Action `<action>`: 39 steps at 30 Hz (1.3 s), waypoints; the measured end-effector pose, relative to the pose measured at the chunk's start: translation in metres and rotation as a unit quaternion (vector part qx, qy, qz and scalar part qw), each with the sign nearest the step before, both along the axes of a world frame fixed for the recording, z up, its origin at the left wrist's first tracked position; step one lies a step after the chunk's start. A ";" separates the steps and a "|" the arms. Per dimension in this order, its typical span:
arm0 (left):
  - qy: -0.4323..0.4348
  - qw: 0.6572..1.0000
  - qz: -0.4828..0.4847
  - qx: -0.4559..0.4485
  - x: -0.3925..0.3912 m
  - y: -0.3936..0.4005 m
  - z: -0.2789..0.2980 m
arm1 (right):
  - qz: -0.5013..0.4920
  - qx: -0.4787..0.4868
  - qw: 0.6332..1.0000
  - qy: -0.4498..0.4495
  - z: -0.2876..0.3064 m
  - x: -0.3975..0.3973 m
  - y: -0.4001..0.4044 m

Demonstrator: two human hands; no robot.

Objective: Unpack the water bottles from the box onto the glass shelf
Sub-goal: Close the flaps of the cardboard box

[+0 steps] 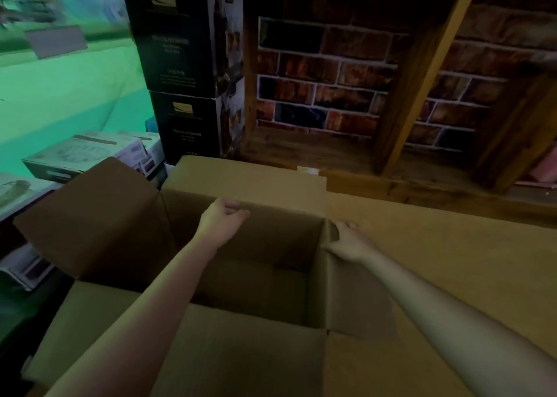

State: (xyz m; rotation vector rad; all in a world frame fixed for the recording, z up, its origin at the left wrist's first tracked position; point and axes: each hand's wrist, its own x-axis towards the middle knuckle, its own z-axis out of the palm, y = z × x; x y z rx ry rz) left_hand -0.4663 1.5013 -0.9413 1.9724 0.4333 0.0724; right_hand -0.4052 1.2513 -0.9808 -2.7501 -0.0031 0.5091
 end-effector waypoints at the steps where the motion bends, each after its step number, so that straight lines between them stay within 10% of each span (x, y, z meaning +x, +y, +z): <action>1: 0.002 1.000 -0.008 0.001 0.000 -0.008 0.000 | -0.005 -0.001 1.000 0.009 0.000 0.000 -0.005; 13: 0.011 0.990 -0.123 0.070 -0.002 -0.073 -0.009 | -0.066 0.049 0.996 0.041 -0.002 -0.009 -0.030; 21: 0.002 0.983 -0.168 0.081 -0.001 -0.086 -0.010 | -0.069 -0.015 0.984 -0.165 0.051 -0.023 -0.030; 27: 0.007 0.988 -0.147 0.051 0.000 -0.072 -0.007 | -0.019 0.135 0.954 -0.265 0.084 -0.036 0.020; 39: -0.002 0.999 -0.029 -0.016 -0.001 -0.015 -0.016 | 0.245 -0.022 0.969 0.024 0.025 -0.051 0.071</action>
